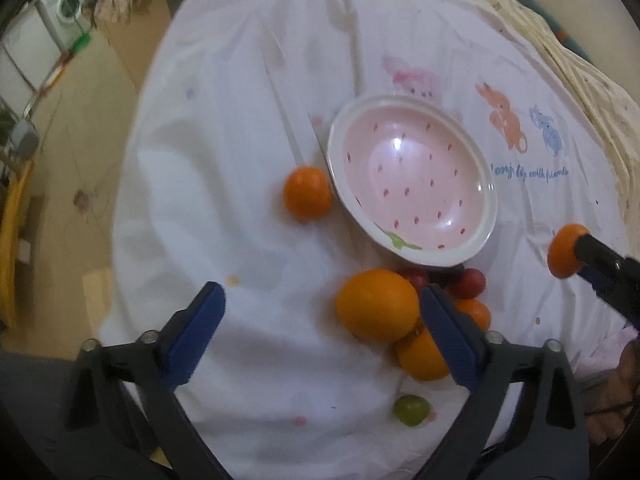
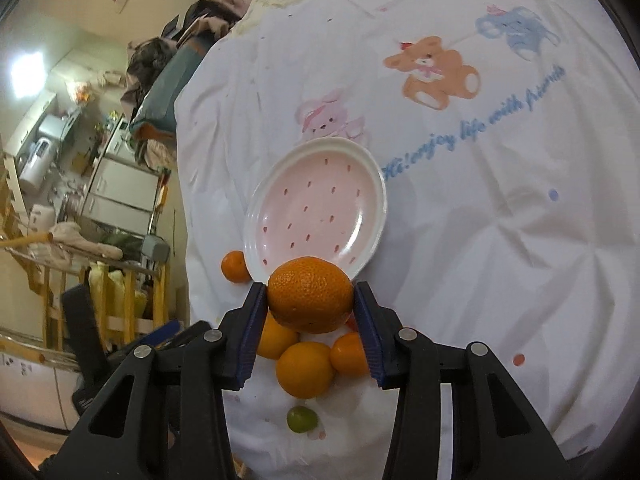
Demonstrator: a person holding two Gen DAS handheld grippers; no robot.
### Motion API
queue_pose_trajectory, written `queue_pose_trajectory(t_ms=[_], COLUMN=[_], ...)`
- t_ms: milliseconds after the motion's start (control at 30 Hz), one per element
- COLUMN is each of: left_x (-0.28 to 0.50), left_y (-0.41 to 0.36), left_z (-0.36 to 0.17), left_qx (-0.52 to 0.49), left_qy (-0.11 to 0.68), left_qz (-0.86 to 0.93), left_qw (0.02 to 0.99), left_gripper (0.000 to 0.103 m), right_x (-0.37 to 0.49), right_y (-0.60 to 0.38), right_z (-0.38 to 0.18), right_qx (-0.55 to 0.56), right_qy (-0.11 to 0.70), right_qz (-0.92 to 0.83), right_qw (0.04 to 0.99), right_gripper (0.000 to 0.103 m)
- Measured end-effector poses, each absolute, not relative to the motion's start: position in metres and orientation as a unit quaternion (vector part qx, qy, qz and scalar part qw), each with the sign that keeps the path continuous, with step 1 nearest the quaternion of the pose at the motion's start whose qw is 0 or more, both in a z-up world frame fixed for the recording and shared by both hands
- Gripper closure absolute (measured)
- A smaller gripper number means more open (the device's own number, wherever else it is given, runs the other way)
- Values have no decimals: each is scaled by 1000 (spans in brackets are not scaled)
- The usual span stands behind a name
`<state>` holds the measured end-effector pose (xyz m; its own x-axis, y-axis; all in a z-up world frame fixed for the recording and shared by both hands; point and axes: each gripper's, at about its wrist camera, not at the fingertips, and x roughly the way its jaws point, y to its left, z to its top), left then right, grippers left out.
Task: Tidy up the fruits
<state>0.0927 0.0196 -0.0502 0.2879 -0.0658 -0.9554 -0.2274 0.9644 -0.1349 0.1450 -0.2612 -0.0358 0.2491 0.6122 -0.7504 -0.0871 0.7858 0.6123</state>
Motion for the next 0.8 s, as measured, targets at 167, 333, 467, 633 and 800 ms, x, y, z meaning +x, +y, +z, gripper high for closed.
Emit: queue_pose_trajectory(t_ms=[167,333,467,633,800], left_x=[103,106,106,107,104], left_y=[8,-8,-9,-13,-17], left_z=[-79,-101,-107,-104,-91], left_qx=[-163,-172,-190,-185,-152], left_qy=[635,652,649,651,648], left_qz=[52,47,43,32,45], left_qw=[753,737,736,735,745], left_gripper=[27,28,38,50,52], right_x=[146,147,145,147,147], right_y=[-265,-265,-262,-258,-257], right_z=[-43,-47,-45,-42,-43], right_qx=[246,251,248,245,243], right_qy=[570,573,572,566,564], right_qz=[221,218,226,236,236], right_qw=[752,749,748,751,753], right_gripper=[57,57,57,57,57])
